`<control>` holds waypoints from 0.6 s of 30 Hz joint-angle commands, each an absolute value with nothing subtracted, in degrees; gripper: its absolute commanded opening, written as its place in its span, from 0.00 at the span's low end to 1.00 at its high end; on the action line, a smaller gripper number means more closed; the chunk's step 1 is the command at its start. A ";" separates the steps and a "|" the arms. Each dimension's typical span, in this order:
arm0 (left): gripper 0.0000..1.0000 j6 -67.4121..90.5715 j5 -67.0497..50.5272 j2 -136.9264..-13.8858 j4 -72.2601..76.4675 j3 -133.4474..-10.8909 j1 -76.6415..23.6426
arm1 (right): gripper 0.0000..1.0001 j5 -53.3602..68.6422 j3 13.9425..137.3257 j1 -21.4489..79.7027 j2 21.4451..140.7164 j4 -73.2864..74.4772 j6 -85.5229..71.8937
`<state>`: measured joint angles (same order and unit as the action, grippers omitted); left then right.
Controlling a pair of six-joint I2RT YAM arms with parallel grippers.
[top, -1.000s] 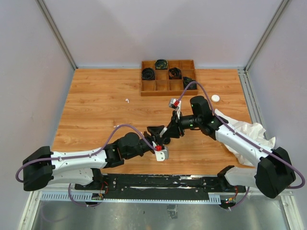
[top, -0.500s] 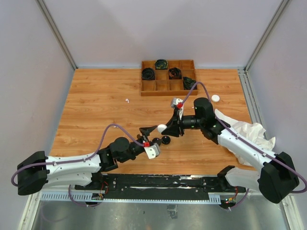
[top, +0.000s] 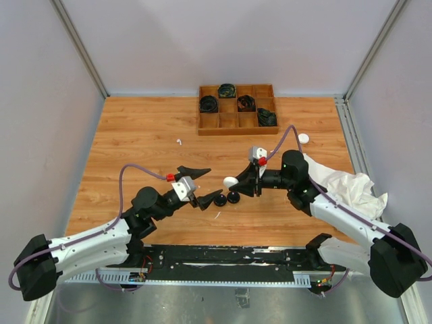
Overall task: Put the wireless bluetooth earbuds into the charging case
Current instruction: Pick up the charging case at the center of the board.
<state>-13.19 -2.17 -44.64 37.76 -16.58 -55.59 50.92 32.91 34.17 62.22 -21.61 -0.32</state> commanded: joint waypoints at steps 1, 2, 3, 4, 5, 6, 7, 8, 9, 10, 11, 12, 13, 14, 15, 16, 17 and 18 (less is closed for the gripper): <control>0.77 1.02 -14.64 -45.45 42.36 -17.14 -50.11 | 0.12 51.62 29.97 33.89 60.14 -32.52 -0.06; 0.77 2.71 -16.72 -45.75 43.30 -17.20 -49.08 | 0.12 51.81 29.55 33.91 60.08 -33.61 -0.47; 0.77 3.98 -18.42 -46.23 44.25 -17.30 -48.27 | 0.12 51.99 29.07 33.93 59.99 -34.91 -1.06; 0.77 4.89 -19.95 -46.45 45.16 -17.25 -47.65 | 0.12 52.03 28.49 33.88 60.00 -36.25 -1.63; 0.77 5.67 -21.60 -47.17 46.14 -17.39 -47.10 | 0.12 52.15 27.95 33.85 59.95 -37.69 -2.13; 0.77 6.31 -22.55 -47.68 46.70 -17.58 -46.84 | 0.12 52.12 27.38 33.92 59.89 -39.30 -2.68; 0.76 6.68 -23.52 -48.31 47.05 -17.74 -46.70 | 0.12 52.05 26.67 33.88 59.75 -40.80 -3.25; 0.75 6.99 -24.22 -48.97 47.29 -17.95 -46.63 | 0.12 52.10 26.00 33.85 59.72 -42.45 -3.92; 0.75 7.29 -24.82 -49.62 47.47 -18.32 -46.59 | 0.12 52.19 25.41 33.89 59.53 -44.03 -4.57; 0.73 7.66 -25.54 -50.26 47.73 -18.63 -46.44 | 0.12 52.27 24.75 33.91 59.44 -46.18 -5.31; 0.72 7.82 -26.24 -50.93 48.24 -18.83 -46.34 | 0.12 52.41 24.18 33.92 59.33 -47.18 -5.63; 0.70 8.11 -26.68 -51.40 48.73 -18.94 -46.20 | 0.12 52.58 23.57 33.91 59.18 -48.40 -6.04; 0.68 8.21 -26.79 -51.88 49.11 -19.07 -46.03 | 0.12 52.70 23.03 33.89 59.03 -49.87 -6.41; 0.67 8.38 -26.63 -52.26 49.27 -19.13 -45.79 | 0.12 52.96 22.54 33.91 58.82 -50.83 -6.77; 0.66 8.66 -26.43 -52.62 49.49 -19.36 -45.41 | 0.12 53.32 22.10 33.87 58.72 -51.68 -7.03; 0.66 8.96 -26.34 -52.96 49.77 -19.56 -45.05 | 0.12 53.61 21.65 33.98 58.59 -52.39 -7.31; 0.66 9.35 -26.13 -53.31 49.89 -19.72 -44.74 | 0.12 53.88 21.50 33.93 58.45 -52.99 -7.52; 0.65 9.66 -25.95 -53.67 49.93 -19.93 -44.40 | 0.13 54.03 21.15 33.88 58.33 -53.46 -7.71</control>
